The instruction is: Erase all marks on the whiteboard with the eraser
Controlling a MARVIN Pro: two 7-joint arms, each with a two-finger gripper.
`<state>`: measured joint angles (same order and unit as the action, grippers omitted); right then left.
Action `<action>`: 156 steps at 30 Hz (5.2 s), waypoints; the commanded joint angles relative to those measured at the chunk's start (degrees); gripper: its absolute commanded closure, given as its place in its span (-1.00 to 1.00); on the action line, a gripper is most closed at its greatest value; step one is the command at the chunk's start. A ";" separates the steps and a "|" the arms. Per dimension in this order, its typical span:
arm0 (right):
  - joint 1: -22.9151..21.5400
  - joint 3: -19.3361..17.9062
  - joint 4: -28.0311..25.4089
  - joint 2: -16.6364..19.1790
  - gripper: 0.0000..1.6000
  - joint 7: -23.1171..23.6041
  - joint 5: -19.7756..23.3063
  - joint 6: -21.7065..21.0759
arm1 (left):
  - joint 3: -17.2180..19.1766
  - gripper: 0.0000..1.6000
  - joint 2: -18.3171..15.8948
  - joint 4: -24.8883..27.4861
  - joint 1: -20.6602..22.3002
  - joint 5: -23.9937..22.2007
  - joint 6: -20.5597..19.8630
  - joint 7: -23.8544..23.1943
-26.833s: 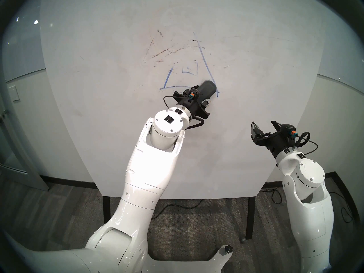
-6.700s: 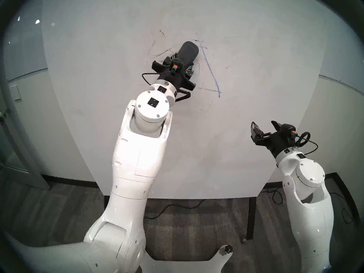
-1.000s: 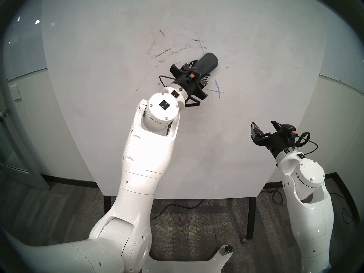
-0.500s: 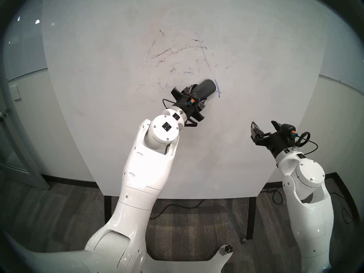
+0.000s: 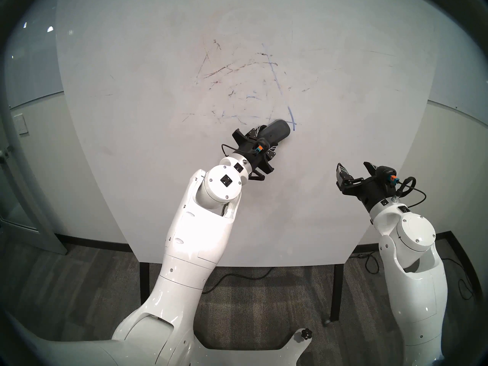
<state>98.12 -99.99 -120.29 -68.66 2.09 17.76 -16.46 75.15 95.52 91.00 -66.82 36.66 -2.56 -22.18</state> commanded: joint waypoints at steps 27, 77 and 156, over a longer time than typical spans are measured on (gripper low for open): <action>-0.48 0.05 -1.16 0.08 -1.00 0.11 0.02 0.25 | -2.28 1.00 6.27 -5.84 8.35 0.20 0.12 4.14; -0.56 0.07 -0.88 0.09 -1.00 0.12 0.02 0.27 | 1.71 1.00 12.60 0.03 9.59 4.63 -2.81 1.92; -0.45 0.05 -1.22 0.08 -1.00 0.10 0.01 0.24 | 20.47 1.00 3.99 15.23 -4.07 -9.24 1.58 6.17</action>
<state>98.11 -99.98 -120.19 -68.66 2.09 17.77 -16.46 94.46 98.39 105.13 -73.19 31.09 -0.67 -18.80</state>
